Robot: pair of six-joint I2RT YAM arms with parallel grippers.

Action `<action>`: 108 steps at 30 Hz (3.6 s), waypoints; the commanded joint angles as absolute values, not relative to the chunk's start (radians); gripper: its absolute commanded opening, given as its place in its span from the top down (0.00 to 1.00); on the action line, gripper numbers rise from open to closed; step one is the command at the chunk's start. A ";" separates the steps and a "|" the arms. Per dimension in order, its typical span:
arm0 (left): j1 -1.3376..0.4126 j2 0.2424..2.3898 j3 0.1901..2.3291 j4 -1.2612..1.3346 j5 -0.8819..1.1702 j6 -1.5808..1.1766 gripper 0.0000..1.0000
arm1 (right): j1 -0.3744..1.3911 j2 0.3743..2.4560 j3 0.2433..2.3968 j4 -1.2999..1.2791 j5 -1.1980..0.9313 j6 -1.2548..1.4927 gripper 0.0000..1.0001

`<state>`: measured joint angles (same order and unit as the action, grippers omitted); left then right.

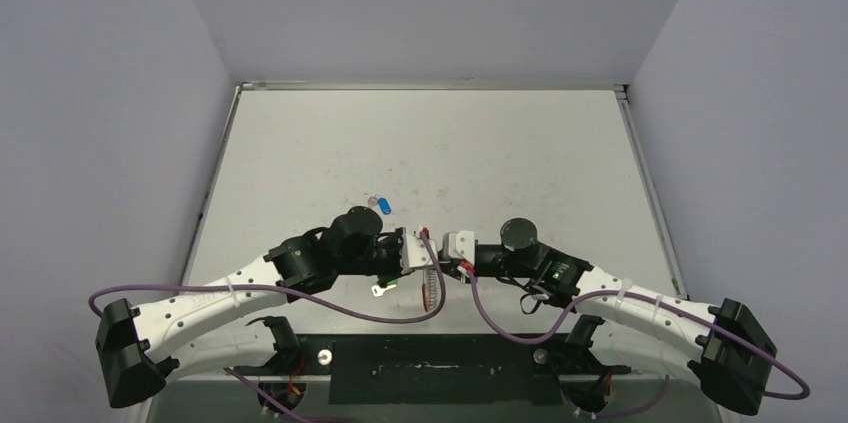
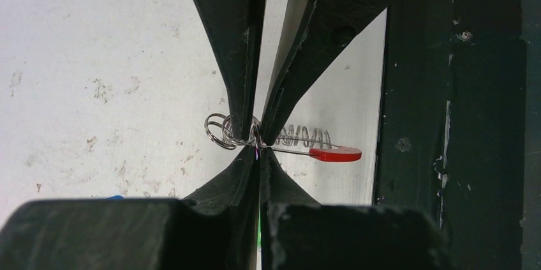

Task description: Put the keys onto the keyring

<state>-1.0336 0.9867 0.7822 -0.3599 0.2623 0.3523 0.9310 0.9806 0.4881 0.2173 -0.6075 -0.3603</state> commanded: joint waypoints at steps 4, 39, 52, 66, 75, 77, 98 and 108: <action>-1.042 0.981 0.799 -0.303 0.282 0.357 1.00 | 0.940 0.982 0.525 0.296 -0.637 -0.355 0.93; -1.042 0.650 0.227 0.578 0.240 0.202 0.78 | 0.928 0.895 0.338 0.669 -0.625 -0.085 1.00; -1.042 0.678 0.240 0.602 0.256 0.212 0.85 | 0.928 0.914 0.350 0.664 -0.637 -0.087 1.00; -1.042 0.683 0.253 0.598 0.234 0.212 0.84 | 0.929 0.934 0.359 0.637 -0.657 -0.099 1.00; -1.042 0.677 0.284 0.517 0.222 0.217 1.00 | 0.930 0.930 0.362 0.585 -0.673 -0.120 1.00; -1.042 0.676 0.290 0.496 0.216 0.214 1.00 | 0.931 0.927 0.361 0.578 -0.676 -0.123 1.00; -1.042 0.738 0.304 0.515 0.186 0.193 1.00 | 0.932 0.953 0.378 0.546 -0.730 -0.126 1.00; -1.042 0.704 0.290 0.476 0.126 0.163 1.00 | 0.930 0.941 0.387 0.505 -0.701 -0.141 0.81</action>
